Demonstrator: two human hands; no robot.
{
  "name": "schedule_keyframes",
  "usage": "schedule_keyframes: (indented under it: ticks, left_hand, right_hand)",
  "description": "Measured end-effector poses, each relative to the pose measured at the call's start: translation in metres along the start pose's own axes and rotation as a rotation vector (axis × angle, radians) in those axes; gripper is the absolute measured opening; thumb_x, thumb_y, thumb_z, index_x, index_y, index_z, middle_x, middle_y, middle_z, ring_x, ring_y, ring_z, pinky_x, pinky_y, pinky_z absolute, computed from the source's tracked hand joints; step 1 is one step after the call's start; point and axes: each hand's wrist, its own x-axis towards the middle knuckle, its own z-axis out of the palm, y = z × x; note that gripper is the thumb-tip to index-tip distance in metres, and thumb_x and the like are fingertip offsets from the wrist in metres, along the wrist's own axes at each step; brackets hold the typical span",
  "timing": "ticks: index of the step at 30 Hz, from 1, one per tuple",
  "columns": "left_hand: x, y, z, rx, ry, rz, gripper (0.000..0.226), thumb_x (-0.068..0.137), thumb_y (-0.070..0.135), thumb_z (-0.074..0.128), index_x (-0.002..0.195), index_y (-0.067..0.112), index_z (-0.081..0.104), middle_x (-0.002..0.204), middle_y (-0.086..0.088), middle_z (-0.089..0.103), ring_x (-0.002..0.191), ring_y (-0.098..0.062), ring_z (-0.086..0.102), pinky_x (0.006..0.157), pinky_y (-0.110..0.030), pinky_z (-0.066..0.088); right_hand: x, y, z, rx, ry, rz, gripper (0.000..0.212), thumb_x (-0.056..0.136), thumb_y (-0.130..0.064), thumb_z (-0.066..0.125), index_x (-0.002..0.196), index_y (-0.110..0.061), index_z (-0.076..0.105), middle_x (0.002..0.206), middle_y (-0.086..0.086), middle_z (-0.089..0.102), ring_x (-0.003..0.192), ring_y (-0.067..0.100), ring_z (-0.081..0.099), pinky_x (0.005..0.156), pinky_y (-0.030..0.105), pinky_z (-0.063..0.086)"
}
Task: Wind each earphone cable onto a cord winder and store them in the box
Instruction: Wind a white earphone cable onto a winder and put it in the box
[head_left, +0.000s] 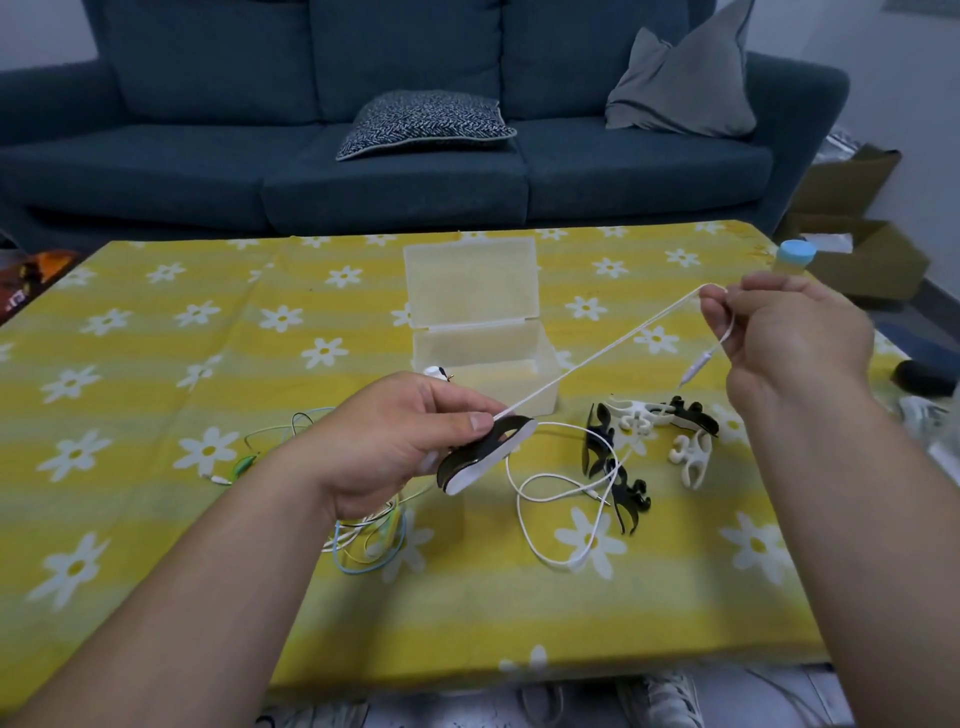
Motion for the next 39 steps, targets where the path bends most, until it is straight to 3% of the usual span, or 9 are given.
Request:
schedule_keyframes:
  ticks: [3,7,12,18,21,23,26,30,39]
  left_hand:
    - [-0.004,0.002,-0.004,-0.016,-0.025,-0.026,0.024,0.090,0.007,0.059,0.108,0.005,0.074,0.101,-0.020,0.072,0.086,-0.023,0.061,0.063,-0.017,0.052]
    - [-0.006,0.002,-0.007,-0.007,-0.062,-0.056,0.024,0.095,0.003,0.054,0.106,0.006,0.074,0.099,-0.021,0.072,0.098,-0.032,0.069,0.080,-0.040,0.057]
    - [-0.008,0.007,-0.004,0.006,0.071,-0.048,0.021,0.094,0.002,0.056,0.105,0.007,0.074,0.081,-0.010,0.072,0.063,-0.015,0.066,0.051,-0.027,0.056]
    - [-0.008,0.008,-0.001,-0.016,0.159,-0.009,0.019,0.093,0.001,0.059,0.103,0.008,0.074,0.078,-0.005,0.071,0.060,-0.012,0.062,0.048,-0.025,0.052]
    - [-0.005,0.009,0.003,-0.012,0.192,0.017,0.020,0.093,0.001,0.060,0.095,0.012,0.076,0.078,-0.005,0.071,0.066,-0.016,0.060,0.050,-0.026,0.053]
    - [-0.004,0.009,0.006,-0.020,0.209,0.043,0.021,0.093,0.001,0.060,0.092,0.013,0.076,0.077,-0.005,0.070,0.072,-0.023,0.054,0.050,-0.026,0.054]
    - [-0.004,0.010,0.009,-0.027,0.226,0.103,0.022,0.093,0.000,0.059,0.098,0.012,0.077,0.067,-0.004,0.062,0.060,-0.019,0.046,0.051,-0.026,0.053]
    - [-0.004,0.010,0.012,-0.070,0.285,0.172,0.019,0.092,0.000,0.061,0.105,0.008,0.073,0.054,-0.003,0.053,0.048,-0.012,0.047,0.055,-0.031,0.058]
    - [-0.011,0.014,0.008,-0.155,0.148,0.240,0.032,0.088,-0.009,0.059,0.116,0.006,0.064,0.075,-0.002,0.068,0.053,-0.015,0.056,0.061,-0.036,0.057]
  right_hand:
    - [0.009,-0.001,-0.006,-0.035,0.025,0.003,0.019,0.088,0.014,0.055,0.090,-0.004,0.061,0.096,0.017,0.064,0.077,0.023,0.073,0.068,0.022,0.059]
    - [0.016,0.001,-0.012,-0.068,0.038,0.010,0.023,0.087,0.013,0.054,0.081,-0.008,0.059,0.097,0.017,0.064,0.074,0.021,0.072,0.063,0.018,0.055]
    - [0.031,0.008,-0.017,-0.226,0.046,0.089,0.021,0.090,0.009,0.053,0.081,-0.009,0.060,0.095,0.017,0.064,0.067,0.020,0.069,0.053,0.019,0.052]
    - [0.021,0.021,-0.022,-1.476,-0.166,-0.142,0.020,0.086,-0.006,0.058,0.100,-0.007,0.072,0.106,0.015,0.070,0.085,0.034,0.063,0.072,0.040,0.052]
    - [-0.019,0.016,-0.003,-1.163,-0.470,-0.336,0.030,0.089,-0.007,0.062,0.114,-0.021,0.069,0.118,-0.004,0.067,0.092,0.011,0.061,0.076,0.022,0.045]
    - [-0.053,0.014,0.010,-0.799,-0.820,-0.216,0.030,0.091,-0.005,0.063,0.117,-0.020,0.068,0.113,-0.008,0.071,0.094,-0.002,0.064,0.075,0.006,0.045]
    - [-0.076,0.028,0.021,-0.660,-1.092,-0.091,0.029,0.091,-0.014,0.066,0.120,-0.016,0.065,0.106,0.003,0.074,0.095,0.006,0.068,0.084,0.014,0.050]
    - [-0.077,0.045,0.026,-0.687,-1.050,-0.128,0.018,0.088,-0.018,0.072,0.106,-0.018,0.071,0.099,0.022,0.071,0.088,0.034,0.068,0.094,0.049,0.053]
    - [-0.068,0.042,0.028,-0.448,-1.014,0.082,0.012,0.090,-0.002,0.064,0.100,-0.001,0.071,0.083,0.010,0.072,0.070,0.021,0.058,0.069,0.027,0.053]
